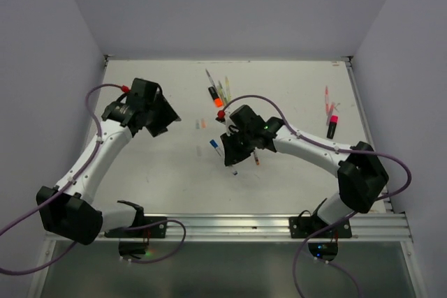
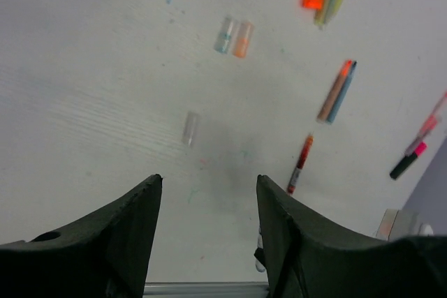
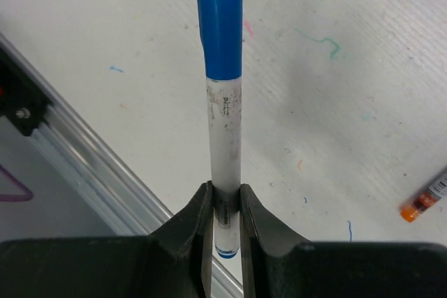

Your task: Open the pen caps

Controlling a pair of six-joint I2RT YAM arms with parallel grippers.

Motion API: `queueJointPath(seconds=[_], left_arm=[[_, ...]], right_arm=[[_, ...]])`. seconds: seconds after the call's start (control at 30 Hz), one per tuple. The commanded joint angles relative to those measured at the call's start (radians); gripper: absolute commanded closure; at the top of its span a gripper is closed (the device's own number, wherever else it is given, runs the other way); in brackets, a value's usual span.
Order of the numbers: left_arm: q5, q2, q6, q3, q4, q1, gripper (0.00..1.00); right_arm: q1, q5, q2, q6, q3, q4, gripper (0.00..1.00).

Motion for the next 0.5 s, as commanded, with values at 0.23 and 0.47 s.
queueJointPath(seconds=[0.23, 0.47], left_arm=[[0.464, 0.140, 0.190, -0.075, 0.388, -0.145, 0.37], [0.443, 0.138, 0.184, -0.091, 0.394, -0.172, 0.34]], right_arm=[[-0.038, -0.300, -0.016, 0.064, 0.072, 0.028, 1.00], [-0.064, -0.304, -0.029, 0.127, 0.079, 0.070, 1.00]])
